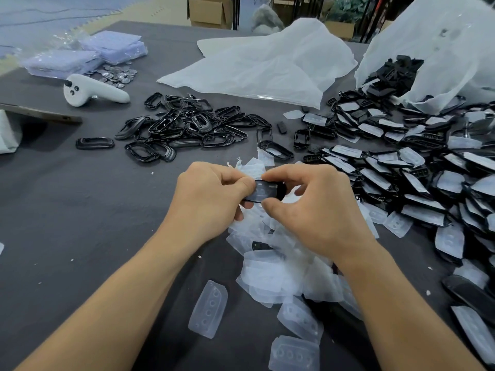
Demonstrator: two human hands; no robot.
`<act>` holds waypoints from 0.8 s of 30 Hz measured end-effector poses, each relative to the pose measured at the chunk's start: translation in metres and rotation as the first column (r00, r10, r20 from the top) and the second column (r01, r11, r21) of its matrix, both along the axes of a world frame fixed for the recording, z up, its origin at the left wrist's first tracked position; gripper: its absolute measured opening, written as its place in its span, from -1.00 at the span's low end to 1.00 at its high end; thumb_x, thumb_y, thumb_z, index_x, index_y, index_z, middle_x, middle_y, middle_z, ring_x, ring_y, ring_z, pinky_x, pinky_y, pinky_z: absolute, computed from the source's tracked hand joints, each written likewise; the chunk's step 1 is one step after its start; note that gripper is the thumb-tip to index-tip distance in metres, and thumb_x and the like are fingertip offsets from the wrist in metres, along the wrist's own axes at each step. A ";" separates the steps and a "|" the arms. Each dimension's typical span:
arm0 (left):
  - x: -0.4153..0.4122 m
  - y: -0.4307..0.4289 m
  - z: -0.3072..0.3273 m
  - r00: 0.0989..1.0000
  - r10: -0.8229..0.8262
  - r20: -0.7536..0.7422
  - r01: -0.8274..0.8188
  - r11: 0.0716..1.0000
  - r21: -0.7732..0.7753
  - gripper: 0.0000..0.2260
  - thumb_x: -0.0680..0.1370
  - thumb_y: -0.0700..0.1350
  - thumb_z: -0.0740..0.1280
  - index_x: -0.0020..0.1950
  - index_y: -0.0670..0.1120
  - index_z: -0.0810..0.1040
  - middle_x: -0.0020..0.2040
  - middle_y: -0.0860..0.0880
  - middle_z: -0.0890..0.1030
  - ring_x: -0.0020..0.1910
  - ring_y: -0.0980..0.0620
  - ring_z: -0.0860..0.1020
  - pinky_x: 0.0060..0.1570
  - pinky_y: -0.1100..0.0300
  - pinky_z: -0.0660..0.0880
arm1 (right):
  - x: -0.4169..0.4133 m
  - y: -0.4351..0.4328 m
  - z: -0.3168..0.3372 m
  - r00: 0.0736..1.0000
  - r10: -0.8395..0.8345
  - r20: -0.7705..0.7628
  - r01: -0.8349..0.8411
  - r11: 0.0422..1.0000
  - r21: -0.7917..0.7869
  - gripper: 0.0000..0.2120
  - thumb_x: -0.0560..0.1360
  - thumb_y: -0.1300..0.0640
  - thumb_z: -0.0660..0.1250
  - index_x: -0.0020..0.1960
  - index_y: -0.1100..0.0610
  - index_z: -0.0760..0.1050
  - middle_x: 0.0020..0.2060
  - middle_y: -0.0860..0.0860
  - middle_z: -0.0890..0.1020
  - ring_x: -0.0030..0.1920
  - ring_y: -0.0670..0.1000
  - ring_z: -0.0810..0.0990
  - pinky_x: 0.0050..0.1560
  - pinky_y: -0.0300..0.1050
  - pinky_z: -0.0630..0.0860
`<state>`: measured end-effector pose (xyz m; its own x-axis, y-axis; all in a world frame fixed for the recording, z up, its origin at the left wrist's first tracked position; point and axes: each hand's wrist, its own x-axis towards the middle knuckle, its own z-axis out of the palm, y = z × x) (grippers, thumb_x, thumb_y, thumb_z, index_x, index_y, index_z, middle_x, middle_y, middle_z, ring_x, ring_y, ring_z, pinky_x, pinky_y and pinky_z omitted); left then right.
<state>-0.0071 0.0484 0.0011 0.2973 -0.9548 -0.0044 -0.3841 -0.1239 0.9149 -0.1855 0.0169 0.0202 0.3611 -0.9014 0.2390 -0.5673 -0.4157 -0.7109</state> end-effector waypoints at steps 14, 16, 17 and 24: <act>0.041 -0.022 -0.004 0.822 0.391 0.414 -0.350 0.920 -0.175 -0.93 0.44 0.08 0.40 -0.21 0.17 0.68 -0.36 0.21 0.62 -0.25 0.17 0.58 -0.20 0.21 0.40 | -0.045 -0.038 -0.005 0.859 -0.509 -0.058 0.500 0.857 -0.125 -0.66 0.40 0.05 0.52 0.18 -0.04 0.68 0.00 -0.12 0.73 0.13 -0.04 0.62 0.26 -0.21 0.49; 0.053 -0.026 -0.008 0.801 0.369 0.471 -0.323 0.930 -0.177 -0.87 0.47 -0.01 0.42 -0.02 0.16 0.71 -0.16 0.16 0.64 -0.06 0.04 0.60 0.00 0.16 0.43 | -0.047 -0.038 -0.006 0.816 -0.574 -0.075 0.561 0.816 -0.140 -0.56 0.45 0.08 0.49 0.32 0.06 0.60 0.14 0.03 0.70 0.28 0.13 0.55 0.38 0.09 0.46; 0.057 -0.029 -0.012 0.807 0.333 0.487 -0.295 0.943 -0.157 -0.78 0.48 -0.05 0.42 0.11 0.14 0.70 0.01 0.11 0.63 0.08 -0.01 0.58 0.12 0.13 0.44 | -0.046 -0.037 -0.006 0.813 -0.578 -0.069 0.565 0.813 -0.143 -0.52 0.46 0.09 0.48 0.37 0.09 0.57 0.20 0.06 0.67 0.34 0.14 0.51 0.42 0.10 0.43; 0.051 -0.041 -0.021 0.766 0.127 0.630 -0.036 0.987 -0.154 -0.55 0.57 -0.10 0.38 0.48 0.05 0.53 0.58 0.00 0.38 0.61 -0.02 0.20 0.59 0.13 0.06 | -0.003 -0.025 -0.016 0.947 -0.283 -0.153 0.265 0.956 -0.128 -0.58 0.58 0.09 0.34 0.43 0.05 0.52 0.44 0.02 0.51 0.50 0.03 0.30 0.55 -0.04 0.15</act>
<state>0.0443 0.0070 -0.0197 0.2652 -0.9055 0.3313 -0.8768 -0.0835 0.4736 -0.1880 -0.0084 0.0041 0.1465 -0.9444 0.2943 -0.7770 -0.2940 -0.5567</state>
